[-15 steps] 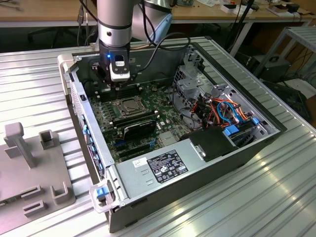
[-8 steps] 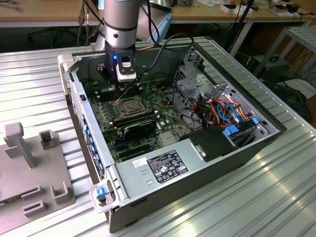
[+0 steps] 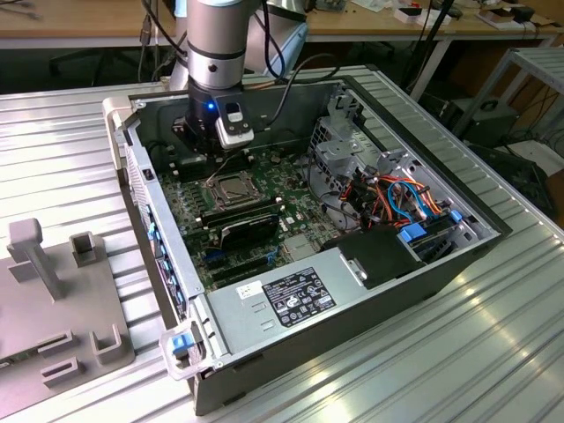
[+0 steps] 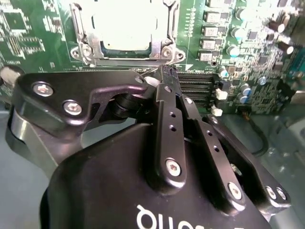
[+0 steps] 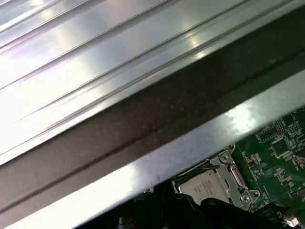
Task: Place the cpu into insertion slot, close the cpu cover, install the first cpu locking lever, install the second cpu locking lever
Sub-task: 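Install the first cpu locking lever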
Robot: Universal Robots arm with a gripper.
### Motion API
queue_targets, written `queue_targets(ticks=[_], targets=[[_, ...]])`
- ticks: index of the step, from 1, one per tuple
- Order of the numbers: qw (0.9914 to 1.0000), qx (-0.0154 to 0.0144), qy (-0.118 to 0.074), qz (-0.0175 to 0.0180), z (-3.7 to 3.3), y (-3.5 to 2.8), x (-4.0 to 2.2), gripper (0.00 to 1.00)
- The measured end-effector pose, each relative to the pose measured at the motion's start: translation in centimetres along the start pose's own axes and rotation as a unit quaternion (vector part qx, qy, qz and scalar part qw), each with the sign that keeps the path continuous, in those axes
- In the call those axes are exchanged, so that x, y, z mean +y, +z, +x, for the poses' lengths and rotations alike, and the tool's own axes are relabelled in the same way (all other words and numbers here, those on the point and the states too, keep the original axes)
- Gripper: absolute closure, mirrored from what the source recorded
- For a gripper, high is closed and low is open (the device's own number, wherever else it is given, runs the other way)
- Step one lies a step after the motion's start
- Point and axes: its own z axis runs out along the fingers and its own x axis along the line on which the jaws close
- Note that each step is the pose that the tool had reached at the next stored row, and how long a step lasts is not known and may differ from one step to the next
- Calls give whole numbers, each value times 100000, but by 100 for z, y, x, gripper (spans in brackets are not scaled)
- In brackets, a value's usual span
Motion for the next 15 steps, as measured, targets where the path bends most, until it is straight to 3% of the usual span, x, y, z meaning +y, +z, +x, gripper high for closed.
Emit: queue_targets(ticks=[4,10,13,15], targets=[[99994,-2,-1110,-4,-21,1,14,89],[99941,19,-3446,-34,-105,23,61,89],[99840,38,-5657,-70,-116,36,66,89],[99722,59,-7454,-111,-132,48,74,89]])
